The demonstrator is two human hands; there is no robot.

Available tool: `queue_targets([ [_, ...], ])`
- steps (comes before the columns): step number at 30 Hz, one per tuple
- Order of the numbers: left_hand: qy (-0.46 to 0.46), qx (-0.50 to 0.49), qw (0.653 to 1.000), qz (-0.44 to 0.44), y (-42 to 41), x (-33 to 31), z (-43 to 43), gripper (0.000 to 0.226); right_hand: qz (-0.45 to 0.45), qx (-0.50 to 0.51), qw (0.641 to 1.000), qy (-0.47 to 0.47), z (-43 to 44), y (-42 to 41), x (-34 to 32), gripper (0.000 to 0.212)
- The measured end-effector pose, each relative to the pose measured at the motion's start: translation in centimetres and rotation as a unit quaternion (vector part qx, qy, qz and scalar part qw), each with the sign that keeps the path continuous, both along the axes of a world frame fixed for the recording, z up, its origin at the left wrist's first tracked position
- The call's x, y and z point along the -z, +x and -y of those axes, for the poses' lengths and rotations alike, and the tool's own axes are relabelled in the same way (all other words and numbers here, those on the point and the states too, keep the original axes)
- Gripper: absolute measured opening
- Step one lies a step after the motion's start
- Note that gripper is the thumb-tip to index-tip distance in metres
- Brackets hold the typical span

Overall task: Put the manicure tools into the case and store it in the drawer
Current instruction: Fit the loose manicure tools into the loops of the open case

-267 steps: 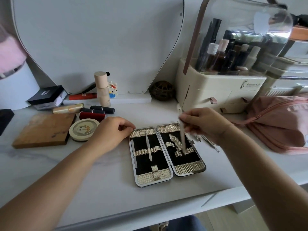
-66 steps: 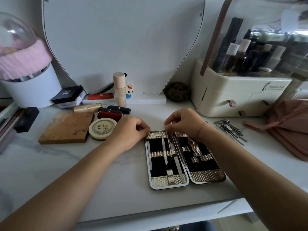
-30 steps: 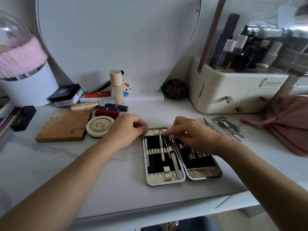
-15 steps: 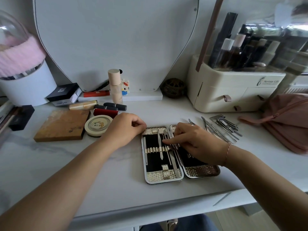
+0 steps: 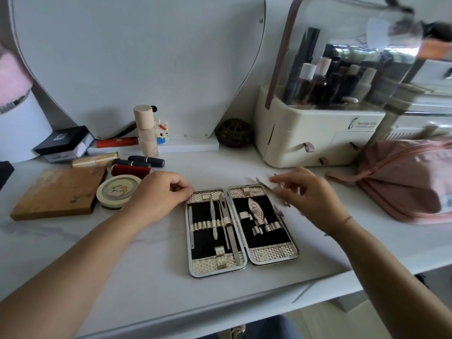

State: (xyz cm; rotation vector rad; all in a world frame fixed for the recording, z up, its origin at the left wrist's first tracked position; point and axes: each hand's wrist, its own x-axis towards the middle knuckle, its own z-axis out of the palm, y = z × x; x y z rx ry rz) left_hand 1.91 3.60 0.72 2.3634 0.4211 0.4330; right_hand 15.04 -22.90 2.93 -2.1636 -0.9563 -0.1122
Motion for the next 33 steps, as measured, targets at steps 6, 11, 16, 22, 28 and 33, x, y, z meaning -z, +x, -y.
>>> queue_targets([
  [6,0.0,0.0,1.0,0.0,0.0,-0.2,0.3,0.012,-0.035,0.136,0.986,-0.087,2.6,2.5,0.7,0.014],
  [11,-0.003,0.0,1.0,-0.001,-0.1,-0.2,0.3,0.016,-0.008,0.124,0.987,-0.098,0.8,2.0,0.6,0.02],
  [16,-0.003,-0.001,1.0,-0.002,-0.1,-0.2,0.3,0.013,-0.01,0.15,0.98,-0.13,0.2,2.8,0.6,0.02],
  [22,-0.002,0.001,1.0,-0.003,-0.1,-0.2,0.2,0.015,-0.025,0.163,0.979,-0.122,0.9,3.2,0.6,0.012],
  [28,0.001,-0.001,1.0,-0.004,-0.1,-0.3,0.4,0.014,-0.027,0.197,0.97,-0.142,1.8,3.3,0.5,0.018],
  [33,0.006,-0.002,1.0,-0.009,-0.1,-0.4,0.4,0.009,-0.031,0.2,0.962,-0.185,0.9,3.2,-0.2,0.012],
])
